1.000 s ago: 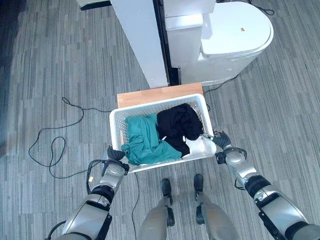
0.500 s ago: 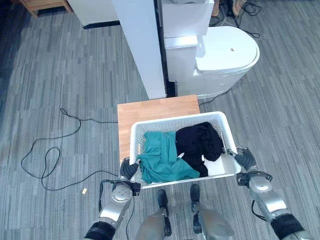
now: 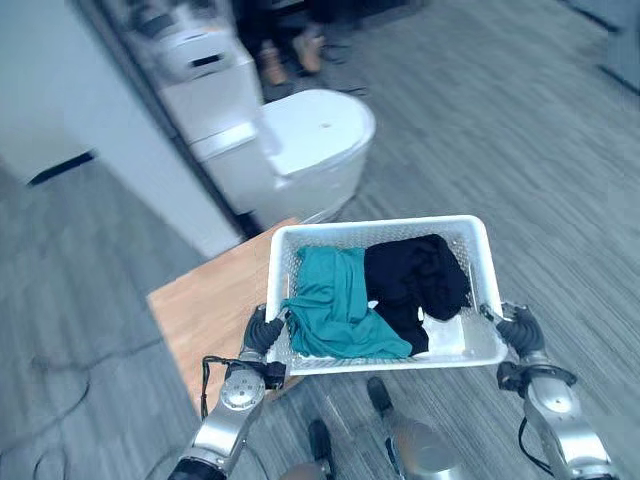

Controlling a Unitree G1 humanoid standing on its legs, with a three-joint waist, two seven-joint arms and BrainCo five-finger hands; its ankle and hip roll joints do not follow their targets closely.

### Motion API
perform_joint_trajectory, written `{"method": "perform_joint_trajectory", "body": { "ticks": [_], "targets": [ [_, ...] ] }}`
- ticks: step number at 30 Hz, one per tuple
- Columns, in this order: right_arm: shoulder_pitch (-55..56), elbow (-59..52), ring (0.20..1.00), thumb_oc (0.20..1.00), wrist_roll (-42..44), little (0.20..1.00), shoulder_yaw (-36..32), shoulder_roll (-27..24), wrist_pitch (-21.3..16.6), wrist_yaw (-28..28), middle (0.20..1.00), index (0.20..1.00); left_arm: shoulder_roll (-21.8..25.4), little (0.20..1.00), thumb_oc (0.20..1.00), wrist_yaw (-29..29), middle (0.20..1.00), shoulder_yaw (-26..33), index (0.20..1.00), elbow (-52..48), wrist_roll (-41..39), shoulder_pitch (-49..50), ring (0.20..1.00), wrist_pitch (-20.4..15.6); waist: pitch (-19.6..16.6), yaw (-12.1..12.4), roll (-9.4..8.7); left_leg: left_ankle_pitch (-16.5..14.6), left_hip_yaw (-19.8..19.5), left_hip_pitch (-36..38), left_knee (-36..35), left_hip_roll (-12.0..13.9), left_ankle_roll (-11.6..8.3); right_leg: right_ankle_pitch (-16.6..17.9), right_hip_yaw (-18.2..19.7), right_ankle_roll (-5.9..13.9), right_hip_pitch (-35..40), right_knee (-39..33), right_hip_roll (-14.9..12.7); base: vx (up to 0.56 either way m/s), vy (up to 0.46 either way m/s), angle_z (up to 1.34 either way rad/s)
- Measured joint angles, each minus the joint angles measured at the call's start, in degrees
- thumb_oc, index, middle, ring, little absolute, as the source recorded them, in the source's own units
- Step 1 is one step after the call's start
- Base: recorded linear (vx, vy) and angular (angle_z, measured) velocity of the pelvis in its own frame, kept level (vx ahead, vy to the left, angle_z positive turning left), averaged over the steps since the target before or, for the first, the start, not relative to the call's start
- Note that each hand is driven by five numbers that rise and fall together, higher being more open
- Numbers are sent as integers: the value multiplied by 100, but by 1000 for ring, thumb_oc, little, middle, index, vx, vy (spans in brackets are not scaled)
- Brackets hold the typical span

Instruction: Grab the laundry basket,head to the washer,open it,put in the laundry and shut it.

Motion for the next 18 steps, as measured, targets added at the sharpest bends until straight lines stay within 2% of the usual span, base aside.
{"method": "perform_joint_trajectory", "body": {
  "ticks": [1,2,3,4,5,6,7,8,9,10,11,12,13,14,15,16,17,18],
  "targets": [
    [-57,-34,200,200,24,200,18,34,-16,-11,200,200,97,200,200,32,200,41,200,-59,0,56,200,-9,-55,65,-47,-11,362,20,-32,46,21,47,111,128,-78,24,21,-22,8,-141],
    [-70,-48,200,200,29,200,63,40,-57,-5,200,200,204,200,200,12,200,59,200,-66,0,59,200,-15,-78,70,-126,-34,522,60,-31,23,48,50,114,174,-150,24,10,-42,-13,-163],
    [-28,-55,200,200,29,200,83,105,-83,-7,200,200,231,200,200,4,200,49,200,-62,0,-65,200,-10,-107,-113,-182,-89,745,92,-27,-16,101,19,-22,185,-288,39,-39,-30,-28,-145],
    [-25,-41,200,200,35,200,55,196,-74,-44,200,200,277,200,200,23,200,58,200,-71,0,-134,200,-9,-121,-173,-232,-117,973,122,-26,-45,94,-106,-317,145,-432,63,-68,-4,-92,-136],
    [-87,-24,200,200,37,200,78,225,-73,-48,200,200,305,200,200,63,200,50,200,-67,-1,-128,200,-10,-114,-117,-229,-121,1352,162,-30,7,88,-289,-778,54,-542,92,-173,118,-79,-155],
    [-135,-6,200,200,39,200,58,208,-76,-50,200,200,293,200,200,80,200,61,200,-56,-1,-130,200,-11,-95,53,-164,-147,1511,190,-30,120,101,-301,-1191,54,-667,284,-191,134,-146,-168],
    [-179,40,200,200,37,200,105,222,-65,-49,200,200,272,200,200,114,200,80,200,-66,-1,-116,200,-1,-68,114,-69,-215,1967,339,-31,353,-14,-427,-2337,-126,-722,571,-319,119,-156,-187],
    [-248,110,200,200,37,200,161,295,-57,-60,200,200,263,200,200,173,200,85,200,-23,-7,-33,200,-1,-67,262,-6,-201,2385,501,-20,468,-55,-640,-3661,-347,-675,831,-505,50,-204,-180],
    [-270,109,200,200,31,200,197,307,-64,-74,200,200,278,200,200,235,200,101,200,-9,-9,60,200,0,-73,437,15,-205,2722,635,46,555,-82,-760,-4277,-396,-645,1073,-649,35,-138,-211],
    [-272,104,200,200,26,200,304,304,-78,-74,200,200,290,200,200,282,200,144,200,-3,-10,191,200,-1,-105,621,-8,-205,3107,787,233,592,-81,-906,-4898,-566,-607,1405,-965,101,-129,-186],
    [-266,101,200,200,26,200,337,276,-83,-73,200,200,269,200,200,305,200,160,200,-3,-9,283,200,-11,-194,659,-22,-220,3182,842,313,612,-76,-941,-4986,-543,-577,1556,-1169,257,-195,-137],
    [-189,61,200,200,25,200,334,219,-83,-72,200,200,274,200,200,305,200,118,200,-4,-9,313,200,-16,-337,601,-51,-247,2963,857,322,608,-109,-823,-4760,-371,-461,1432,-1256,258,-195,-64],
    [-87,19,200,200,23,200,298,154,-88,-57,200,200,268,200,200,272,200,59,200,-1,-5,291,200,-19,-395,477,43,-398,2731,928,376,653,-354,-619,-4625,-323,-437,1359,-1138,272,-213,-59],
    [-154,57,200,200,24,200,261,158,-75,-35,200,200,147,200,200,275,200,67,200,105,-5,315,200,-20,-418,473,243,-474,2722,926,570,886,-463,-789,-4304,-480,-468,1529,-938,175,-150,-78],
    [-95,55,200,200,24,200,232,143,-62,-35,200,200,54,200,200,262,200,53,200,194,-5,306,200,-14,-447,462,310,-439,2757,920,876,1023,-415,-877,-4151,-577,-441,1540,-819,345,-331,-102],
    [-30,62,200,200,28,200,240,-50,-64,-31,200,200,14,200,200,221,200,4,200,193,-5,309,200,-17,-456,316,419,-294,2460,802,1583,1266,-429,-1048,-3997,-682,-354,1499,-605,343,-316,-100],
    [-82,166,200,200,31,200,238,-119,-69,-25,200,200,16,200,200,215,200,-88,200,196,-9,308,200,-21,-437,370,394,-248,2190,598,2312,1463,-388,-1027,-3684,-763,-263,1395,-487,339,-335,-163],
    [-135,227,200,200,42,200,198,-243,-55,-49,200,200,-50,200,200,218,200,-198,200,198,-13,298,200,-18,-429,431,380,-431,1333,-55,3444,1518,-766,-1002,-3294,-862,81,1030,-343,256,-157,-140]
  ]
}}
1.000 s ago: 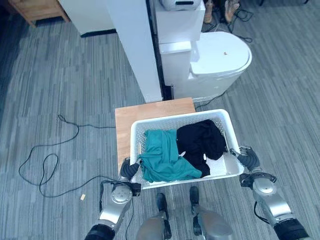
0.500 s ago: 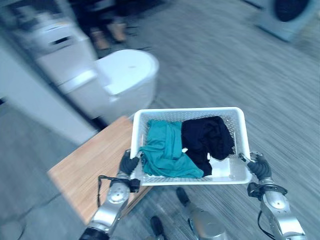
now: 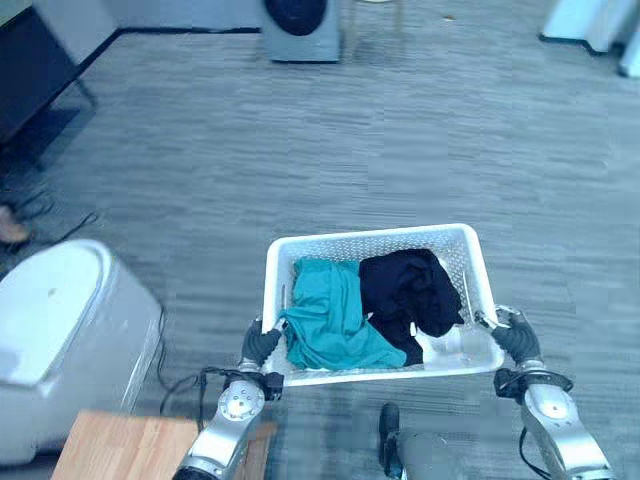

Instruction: Grab the laundry basket,head to the washer,open it,put in the laundry and shut it.

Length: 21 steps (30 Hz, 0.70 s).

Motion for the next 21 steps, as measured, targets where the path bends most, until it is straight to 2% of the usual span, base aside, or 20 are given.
{"method": "perform_joint_trajectory", "body": {
  "ticks": [1,2,4,5,6,7,8,9,10,12,13,14,15,16,17,18,19,20,21],
  "targets": [
    [37,-7,200,200,20,200,-15,-83,2,-7,200,200,-59,200,200,-8,200,-28,200,3,-1,-34,200,1,40,-22,-64,-106,-489,-300,-8,-218,40,11,158,-7,182,-160,16,279,-102,-137],
    [41,-14,200,200,43,200,-33,-92,4,-8,200,200,-97,200,200,-5,200,-28,200,-6,-1,-54,200,-2,67,29,-105,-208,-792,-535,-83,-442,88,52,258,-10,337,-278,-6,276,-18,-56],
    [51,-67,200,200,51,200,-38,-102,-2,-10,200,200,-114,200,200,-5,200,-23,200,-7,-2,-27,200,-10,104,84,-191,-253,-1260,-993,-608,-861,180,-49,498,3,614,-546,-7,189,-15,-60],
    [39,-71,200,200,53,200,-43,-100,-1,-12,200,200,-115,200,200,-5,200,-22,200,-7,-3,-20,200,-10,137,165,-231,-245,-1453,-1230,-1020,-1029,240,1,601,84,737,-667,4,260,-22,-81],
    [72,-67,200,200,52,200,-22,-99,2,-13,200,200,-105,200,200,-6,200,-9,200,-5,-4,13,200,-2,153,248,-208,4,-1429,-1634,-1458,-1103,401,63,585,79,991,-846,74,393,-30,-78],
    [124,-54,200,200,53,200,10,-84,3,-20,200,200,-97,200,200,-8,200,5,200,-3,-2,45,200,-1,154,284,-186,154,-1471,-1901,-1652,-1178,425,-32,614,138,1221,-1022,136,485,-8,-56],
    [141,-33,200,200,55,200,51,-82,3,-32,200,200,-93,200,200,-9,200,18,200,-1,-2,74,200,-2,155,288,-169,278,-1551,-2008,-1852,-1211,413,-82,632,103,1394,-1148,185,466,14,-40],
    [145,6,200,200,54,200,103,-68,3,-48,200,200,-101,200,200,-43,200,63,200,23,-1,139,200,1,183,343,-120,524,-1739,-2237,-2537,-1330,361,-353,768,116,1693,-1212,324,461,42,-38],
    [150,5,200,200,53,200,95,-58,2,-48,200,200,-114,200,200,-67,200,73,200,35,-2,146,200,3,177,355,-51,528,-1722,-2259,-2778,-1318,363,-423,821,118,1799,-1201,362,417,64,-52],
    [213,-7,200,200,53,200,130,-48,4,-53,200,200,-93,200,200,-70,200,69,200,40,-1,199,200,14,176,541,-40,584,-1488,-2284,-2686,-1335,499,-617,1036,247,2051,-1132,345,378,79,-63],
    [273,-43,200,200,52,200,109,-62,11,-51,200,200,-93,200,200,-96,200,90,200,38,0,261,200,15,156,608,-20,428,-1341,-2117,-2555,-1320,682,-883,1214,297,2230,-1096,324,326,91,-60],
    [300,-53,200,200,50,200,122,-15,25,-50,200,200,-76,200,200,-118,200,109,200,42,1,303,200,26,140,612,-51,652,-1277,-2035,-2516,-1365,891,-1068,1308,388,2353,-1023,280,428,136,-38],
    [344,-69,200,200,50,200,154,40,25,-54,200,200,-63,200,200,-118,200,124,200,41,0,338,200,42,78,591,-170,827,-1238,-1940,-2476,-1483,869,-1254,1384,561,2358,-792,156,427,137,-28],
    [319,-73,200,200,48,200,142,140,28,-46,200,200,-29,200,200,-120,200,124,200,36,1,318,200,42,61,574,-336,820,-1096,-1731,-2460,-1719,873,-1351,1494,613,2277,-194,-128,373,130,-22],
    [308,-80,200,200,48,200,122,228,32,-51,200,200,-33,200,200,-118,200,124,200,28,0,312,200,46,61,574,-324,838,-1064,-1565,-2477,-1776,897,-1353,1520,646,2183,244,-208,324,118,-35],
    [338,-147,200,200,48,200,99,257,32,-51,200,200,8,200,200,-114,200,126,200,-25,1,279,200,41,37,597,-375,974,-1049,-1297,-2576,-1905,1427,-1495,1531,848,1918,1057,-299,424,155,-28],
    [296,-206,200,200,46,200,199,235,33,-51,200,200,105,200,200,-95,200,144,200,-24,0,198,200,45,55,577,-453,820,-1039,-1176,-2628,-1978,1500,-1385,1529,1016,1518,2047,-338,391,143,-24],
    [246,-256,200,200,31,200,222,242,32,-36,200,200,197,200,200,-91,200,152,200,-17,0,142,200,45,47,586,-463,885,-1021,-1040,-2752,-2001,1457,-1462,1468,1124,981,2931,-435,182,70,-20],
    [195,-281,200,200,30,200,243,252,32,-36,200,200,229,200,200,-75,200,170,200,-17,-1,106,200,44,65,593,-435,873,-1014,-877,-2881,-1994,1472,-1509,1414,1109,635,3226,-425,270,80,-21]
  ]
}}
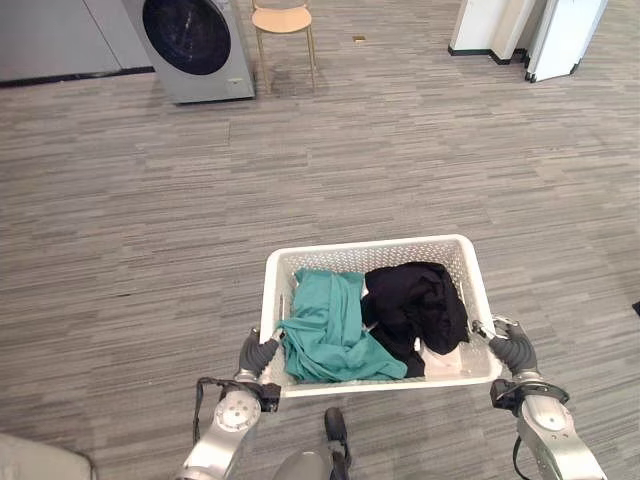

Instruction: Grab the laundry basket,head to the washer,open it,put in the laundry and shut it.

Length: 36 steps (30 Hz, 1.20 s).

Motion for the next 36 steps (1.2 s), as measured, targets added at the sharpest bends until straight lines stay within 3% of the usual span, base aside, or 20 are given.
{"method": "perform_joint_trajectory", "body": {
  "ticks": [1,2,5,10,12,13,14,15,17,18,19,20,22,24,27,28,30,32,34,36],
  "targets": [
    [-99,2,200,200,-4,200,-23,-9,3,2,200,200,27,200,200,29,200,22,200,14,-1,-57,200,1,67,-4,87,-18,21,342,-245,10,-35,-95,-403,-97,-534,212,-64,297,60,-30],
    [-141,-4,200,200,-6,200,21,-50,2,5,200,200,-9,200,200,27,200,64,200,11,2,-63,200,-20,104,-21,153,-168,-10,516,-333,79,-106,-158,-498,-214,-841,76,-25,399,55,-30],
    [-259,40,200,200,-3,200,25,-63,-1,42,200,200,-73,200,200,64,200,121,200,18,-1,-57,200,-46,190,-89,290,-339,68,954,-540,92,-242,-5,-1075,-211,-1724,-1268,-15,361,-29,1],
    [-273,342,200,200,-2,200,50,-14,15,110,200,200,-209,200,200,3,200,177,200,474,0,-39,200,-46,279,-233,299,-897,-112,1644,-579,55,-385,1226,-1285,-101,-2154,-3940,88,421,-94,30],
    [-161,519,200,200,-2,200,-37,-17,41,119,200,200,-320,200,200,-76,200,105,200,457,4,61,200,-39,284,-309,299,-1142,-218,2149,-581,76,-625,1293,-1088,-123,-2016,-3557,97,598,-176,79],
    [-98,529,200,200,-3,200,-139,-47,41,157,200,200,-415,200,200,-113,200,67,200,444,6,106,200,-38,310,-301,404,-1277,-303,2361,-567,190,-743,1730,-997,-266,-1911,-3367,171,444,-197,50],
    [-105,570,200,200,-3,200,-212,-46,41,172,200,200,-538,200,200,-114,200,56,200,423,6,153,200,-38,289,-300,547,-1335,-385,2432,-425,352,-826,1828,-1035,-308,-1910,-3093,242,395,-235,45],
    [-117,585,200,200,-2,200,-254,-49,42,171,200,200,-581,200,200,-111,200,57,200,420,5,145,200,-38,291,-326,581,-1344,-465,2367,-126,471,-845,1848,-981,-341,-1877,-2884,281,341,-242,83],
    [-95,580,200,200,-2,200,-347,-134,41,222,200,200,-586,200,200,-166,200,-5,200,402,4,111,200,-38,286,-409,565,-1209,-518,1905,1503,698,-1056,1964,-950,-706,-1421,-2878,421,316,-261,77],
    [-96,564,200,200,2,200,-357,-181,34,229,200,200,-610,200,200,-155,200,-56,200,377,2,138,200,-40,267,-362,562,-1184,-442,1609,2181,829,-1160,1981,-867,-1013,-1247,-2920,467,314,-233,-9],
    [-172,531,200,200,8,200,-351,-287,9,232,200,200,-643,200,200,-134,200,-36,200,275,-2,179,200,-43,249,-225,590,-1133,-499,1130,3082,916,-1261,1764,-774,-1165,-1077,-3007,663,346,-205,-30],
    [-223,529,200,200,9,200,-373,-281,7,231,200,200,-609,200,200,-135,200,-32,200,208,-2,150,200,-45,231,-180,613,-1144,-534,791,3530,936,-1270,1758,-744,-1170,-971,-3089,720,369,-186,-42],
    [-285,465,200,200,14,200,-396,-247,3,214,200,200,-553,200,200,-141,200,-8,200,159,-6,82,200,-46,286,-154,424,-1207,-366,355,3579,934,-1248,1739,-719,-1171,-558,-3361,729,387,-130,0],
    [-78,415,200,200,24,200,-457,-209,2,204,200,200,-534,200,200,-203,200,-39,200,142,-1,34,200,-45,333,-159,111,-1278,140,-67,2585,1024,-1051,1666,-896,-1137,241,-3985,728,407,-76,27],
    [-86,381,200,200,28,200,-453,-220,-4,199,200,200,-542,200,200,-269,200,-46,200,114,0,95,200,-41,292,-158,72,-912,198,-629,1032,928,-1001,1559,-976,-972,641,-4284,906,377,-21,-6],
    [-98,440,200,200,29,200,-335,-218,-7,159,200,200,-498,200,200,-275,200,-48,200,120,2,160,200,-39,249,-126,116,-518,190,-975,448,829,-983,1311,-854,-802,876,-4447,1044,664,-17,-21],
    [-83,524,200,200,27,200,-271,-223,23,169,200,200,-501,200,200,-284,200,15,200,145,3,253,200,-6,242,-41,171,-265,-1,-1172,-129,712,-927,1203,-753,-925,1138,-4433,1205,521,3,-48],
    [-88,523,200,200,23,200,-169,-215,26,196,200,200,-492,200,200,-289,200,106,200,143,5,407,200,10,232,90,186,-132,-107,-1417,-91,590,-771,961,-421,-670,1432,-4435,1254,589,45,-79],
    [-69,502,200,200,16,200,-135,-195,27,230,200,200,-513,200,200,-298,200,153,200,142,6,511,200,11,221,175,152,-130,-54,-1336,203,441,-675,609,-147,-794,1880,-4433,1195,629,100,-71],
    [48,504,200,200,14,200,-146,-129,39,218,200,200,-552,200,200,-320,200,153,200,158,7,580,200,14,175,139,146,90,49,-1103,496,415,-197,394,-23,-680,2189,-4160,1162,369,89,-39]
  ]
}}
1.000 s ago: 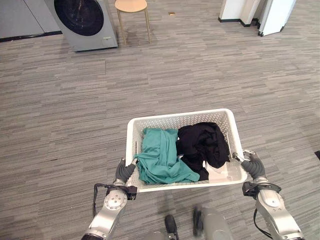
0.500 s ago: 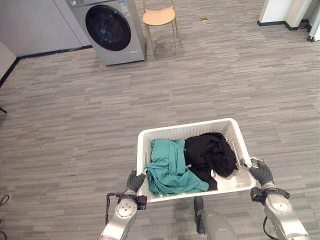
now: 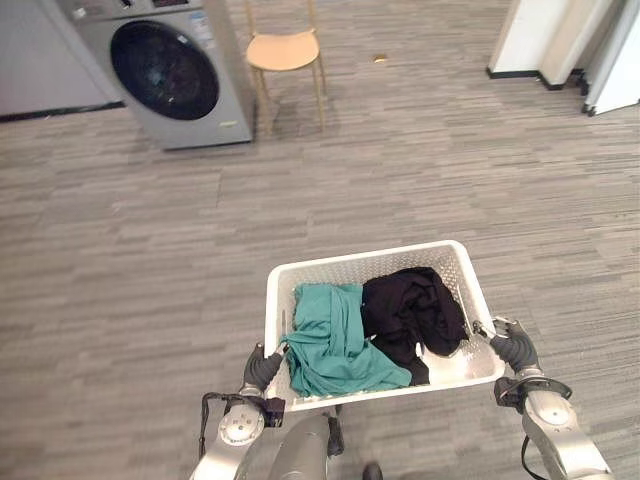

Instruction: Grab the laundry basket,head to the washer,open it,put in the laundry and shut it.

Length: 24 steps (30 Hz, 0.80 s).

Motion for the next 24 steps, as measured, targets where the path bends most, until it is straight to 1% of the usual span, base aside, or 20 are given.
{"method": "perform_joint_trajectory", "body": {
  "ticks": [1,2,3,4,5,7,8,10,11,13,14,15,16,17,18,19,20,22,23,24],
  "targets": [
    [115,-10,200,200,0,200,-3,49,2,-3,200,200,7,200,200,-6,200,19,200,0,1,7,200,0,-80,4,-22,37,134,62,170,62,66,-139,-54,18,-145,587,-53,288,107,-14],
    [277,-97,200,200,-9,200,21,119,5,-7,200,200,220,200,200,-16,200,-32,200,-49,3,-24,200,0,-290,-124,-262,28,138,439,-61,-173,377,-130,-299,168,-654,1986,-347,848,258,-16],
    [214,-252,200,200,-21,200,-15,116,2,-8,200,200,280,200,200,-7,200,-51,200,-36,3,-279,200,2,-274,-139,-296,-235,28,894,-328,-437,547,-167,-346,411,-1539,3997,-750,781,235,2],
    [240,-343,200,200,-43,200,-146,181,-11,4,200,200,348,200,200,7,200,-149,200,-31,4,-478,200,4,-231,-205,-264,-468,-68,969,-226,-478,450,-33,-227,657,-2135,5144,-745,789,225,21],
    [227,-401,200,200,-81,200,-296,351,-12,18,200,200,410,200,200,4,200,-234,200,-24,6,-656,200,4,-126,-219,-204,-559,-207,1178,-264,-517,449,-16,-235,695,-2639,6004,-743,373,99,51],
    [235,-407,200,200,-104,200,-386,333,-9,5,200,200,392,200,200,-2,200,-211,200,-36,7,-694,200,-4,35,-317,50,-557,-376,1954,-757,-462,364,-344,-247,274,-3223,5619,-594,381,40,39],
    [211,-406,200,200,-109,200,-373,286,-20,7,200,200,391,200,200,-1,200,-208,200,-40,7,-691,200,-16,57,-373,126,-642,-438,2169,-884,-433,333,-422,-340,189,-3582,5243,-605,362,-17,28],
    [117,-399,200,200,-107,200,-293,279,-25,8,200,200,392,200,200,-2,200,-118,200,-45,6,-660,200,-27,41,-455,201,-857,-500,2404,-966,-397,110,-340,-672,208,-4320,3785,-760,478,-67,35],
    [95,-375,200,200,-104,200,-209,254,-23,11,200,200,352,200,200,-6,200,-54,200,-7,5,-633,200,-26,53,-474,210,-1092,-656,2544,-941,-361,-21,-66,-792,300,-4651,2484,-763,434,-78,46],
    [94,-208,200,200,-102,200,-181,272,-5,63,200,200,347,200,200,-33,200,-36,200,134,5,-622,200,-15,52,-546,191,-1193,-774,2851,-938,-319,-99,358,-744,395,-4629,903,-764,320,-59,59],
    [112,-143,200,200,-102,200,-176,275,32,96,200,200,335,200,200,-48,200,-53,200,190,7,-569,200,-9,58,-530,165,-1215,-719,3061,-919,-319,-137,523,-752,343,-4586,583,-775,380,-74,49],
    [154,-77,200,200,-102,200,-160,275,34,121,200,200,280,200,200,-53,200,-55,200,198,7,-400,200,-9,46,-534,147,-1315,-719,3359,-909,-295,-300,592,-809,289,-4439,446,-779,400,-86,61],
    [220,58,200,200,-102,200,-179,201,41,131,200,200,76,200,200,-68,200,-84,200,233,16,-235,200,-5,29,-535,306,-1564,-709,3752,-781,-131,-601,1188,-913,383,-4210,606,-754,446,-102,53],
    [187,178,200,200,-102,200,-201,192,51,129,200,200,-2,200,200,-61,200,-87,200,225,17,-207,200,-5,20,-520,413,-1614,-642,3766,-600,-6,-692,1347,-1028,356,-4200,790,-690,497,-137,53],
    [148,192,200,200,-101,200,-196,181,66,133,200,200,12,200,200,-70,200,-81,200,215,20,-214,200,-5,20,-466,413,-1589,-589,3712,-379,102,-822,1592,-944,2,-4169,1050,-657,467,-155,48],
    [165,171,200,200,-100,200,-231,165,64,140,200,200,11,200,200,-89,200,-99,200,214,21,-234,200,-4,22,-494,412,-1584,-637,3723,-306,161,-864,1645,-899,-94,-4182,1400,-658,561,-235,144],
    [256,217,200,200,-70,200,-356,169,77,156,200,200,-28,200,200,-125,200,-209,200,195,31,-262,200,-3,6,-635,425,-1339,-760,3718,240,437,-987,1205,-937,-436,-3878,2099,-635,478,-219,136],
    [124,196,200,200,-63,200,-348,128,51,181,200,200,-32,200,200,-104,200,-175,200,133,19,-247,200,-4,19,-522,374,-774,-746,3320,1500,608,-1335,1019,-1012,-494,-3395,1882,-583,362,-175,61],
    [54,166,200,200,-63,200,-351,93,34,198,200,200,-39,200,200,-98,200,-145,200,87,18,-249,200,-5,30,-472,353,-787,-739,2938,2209,670,-1381,1011,-1002,-520,-3201,1676,-583,261,-107,12],
    [-32,102,200,200,-60,200,-402,77,16,201,200,200,-33,200,200,-93,200,-147,200,33,11,-292,200,-13,52,-411,300,-1098,-416,2290,2872,768,-1300,1135,-1034,-553,-2828,1294,-612,280,-71,13]
  ]
}}
